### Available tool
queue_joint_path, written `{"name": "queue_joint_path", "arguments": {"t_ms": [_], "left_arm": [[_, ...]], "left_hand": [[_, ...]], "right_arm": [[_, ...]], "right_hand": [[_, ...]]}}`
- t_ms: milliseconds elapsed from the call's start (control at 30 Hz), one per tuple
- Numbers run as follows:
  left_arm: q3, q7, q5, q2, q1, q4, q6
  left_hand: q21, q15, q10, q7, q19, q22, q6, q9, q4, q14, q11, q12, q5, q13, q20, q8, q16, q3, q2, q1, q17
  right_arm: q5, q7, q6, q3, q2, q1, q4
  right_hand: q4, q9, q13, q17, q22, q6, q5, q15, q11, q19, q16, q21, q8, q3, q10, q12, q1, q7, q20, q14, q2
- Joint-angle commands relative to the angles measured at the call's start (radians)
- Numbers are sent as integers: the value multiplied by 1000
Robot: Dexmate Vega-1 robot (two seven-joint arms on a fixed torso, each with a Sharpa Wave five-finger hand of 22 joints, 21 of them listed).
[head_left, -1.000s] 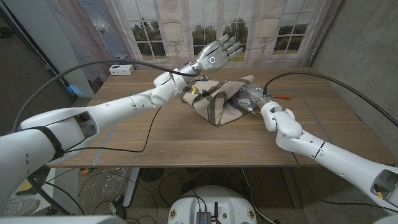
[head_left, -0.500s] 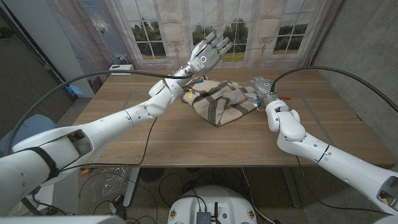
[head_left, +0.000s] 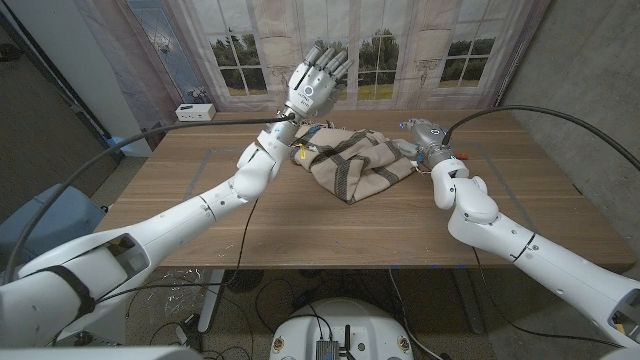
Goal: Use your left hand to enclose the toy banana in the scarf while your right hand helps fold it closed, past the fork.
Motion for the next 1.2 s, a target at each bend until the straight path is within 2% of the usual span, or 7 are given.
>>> {"name": "queue_joint_path", "arguments": {"t_ms": [33, 400, 633, 867, 933, 967, 1200], "left_arm": [[-137, -12, -264, -24, 125, -99, -55], [-245, -44, -523, -13, 206, -166, -162], [-319, -74, -701, 0, 260, -185, -246], [-375, -102, -840, 22, 291, -166, -343], [-406, -140, -943, 31, 299, -141, -420], [-415, -151, -974, 32, 299, -129, -444], [-453, -263, -1162, 46, 284, -26, -610]], "left_hand": [[-9, -78, -4, 16, 1, 5, -5, 3, 0, -7, 11, 5, 0, -3, 12, -1, 4, 9, -1, -18, 0], [-29, -39, -20, 53, -18, 8, -13, 3, 9, -30, 50, 5, 1, -12, 27, -3, 5, 10, 9, -54, -6], [-43, -11, -31, 75, -37, 10, -18, 2, 15, -47, 67, 5, 2, -17, 39, -3, 4, 10, 18, -77, -8], [-57, 15, -41, 94, -57, 12, -28, 2, 22, -64, 86, 6, 4, -22, 55, -5, 5, 11, 29, -101, -9], [-63, 25, -46, 99, -67, 13, -33, 2, 26, -76, 96, 6, 4, -24, 58, -6, 4, 9, 32, -113, -10], [-70, 41, -51, 103, -80, 14, -38, 2, 29, -91, 102, 6, 4, -26, 64, -6, 1, 8, 35, -125, -11], [-96, 70, -71, 125, -129, 16, -54, 1, 36, -139, 127, 6, 2, -33, 74, -8, -5, 3, 39, -159, -16]], "right_arm": [[262, -146, 163, 102, 9, -43, 16], [412, -216, 248, 136, 19, -68, 31], [520, -246, 344, 157, 33, -85, 57], [599, -282, 407, 169, 55, -109, 60], [628, -302, 419, 177, 71, -126, 52], [637, -310, 427, 180, 75, -132, 50], [701, -372, 491, 197, 114, -175, 43]], "right_hand": [[-1, 2, 3, 4, 3, 12, -1, -4, 2, 12, 6, 2, 8, -2, 11, 3, 3, -2, -3, 14, 16], [-1, 2, 3, 5, 4, 26, -4, 0, 9, 40, 8, 8, 9, 1, 24, 4, 11, 9, -4, 28, 28], [-2, 2, 3, 5, 5, 39, -6, 4, 20, 51, 11, 9, 11, 4, 37, 6, 17, 22, -2, 39, 36], [-2, 2, 3, 6, 5, 48, -7, 8, 31, 58, 11, 9, 11, 5, 46, 6, 21, 29, -3, 46, 41], [-2, 2, 3, 6, 5, 49, -7, 9, 33, 58, 12, 9, 11, 5, 47, 7, 21, 31, -3, 48, 41], [-2, 2, 3, 6, 5, 53, -7, 10, 39, 59, 12, 8, 12, 5, 50, 7, 22, 33, -4, 51, 42], [-3, 1, 4, 6, 6, 65, -7, 18, 53, 66, 14, 8, 13, 5, 64, 9, 26, 45, -7, 63, 43]]}}
